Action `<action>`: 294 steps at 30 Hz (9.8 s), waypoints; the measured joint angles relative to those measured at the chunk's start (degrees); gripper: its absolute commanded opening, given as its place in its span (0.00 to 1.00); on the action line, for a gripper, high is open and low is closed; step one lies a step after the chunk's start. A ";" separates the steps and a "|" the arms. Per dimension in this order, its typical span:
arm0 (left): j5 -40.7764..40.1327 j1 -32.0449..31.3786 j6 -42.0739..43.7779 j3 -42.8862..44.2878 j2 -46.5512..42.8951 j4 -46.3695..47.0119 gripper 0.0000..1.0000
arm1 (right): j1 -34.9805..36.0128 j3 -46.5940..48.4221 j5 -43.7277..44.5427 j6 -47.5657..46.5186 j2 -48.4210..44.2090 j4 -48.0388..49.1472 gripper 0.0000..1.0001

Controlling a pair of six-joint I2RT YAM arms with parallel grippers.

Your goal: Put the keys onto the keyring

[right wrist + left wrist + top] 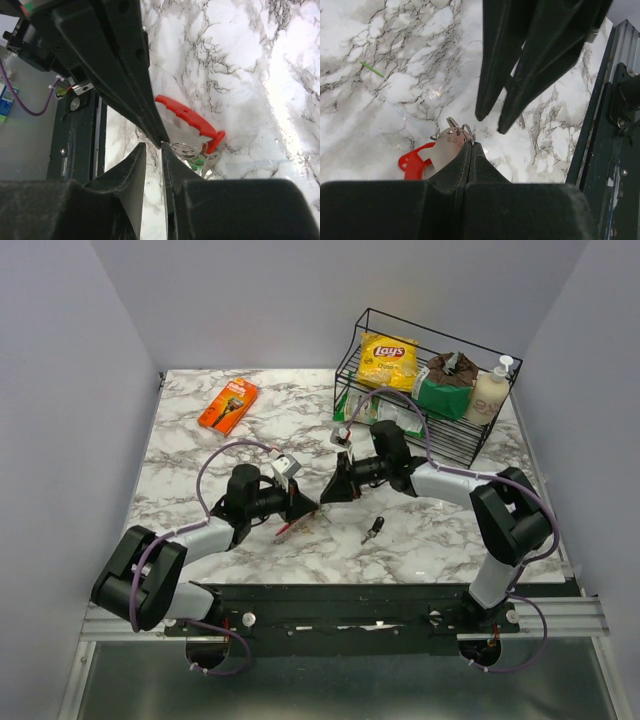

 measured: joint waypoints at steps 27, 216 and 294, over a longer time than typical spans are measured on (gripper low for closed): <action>-9.42 0.00 -10.25 4.61 8.33 2.14 0.00 | 0.00 -0.66 2.84 26.21 3.13 1.14 0.48; -40.39 -26.82 36.81 -3.80 7.04 17.11 0.42 | -7.10 -7.02 4.59 49.22 3.19 1.95 0.15; -3.04 -7.54 -4.72 14.45 18.40 -4.96 0.40 | -6.73 -5.60 23.98 11.41 -6.58 -20.26 0.73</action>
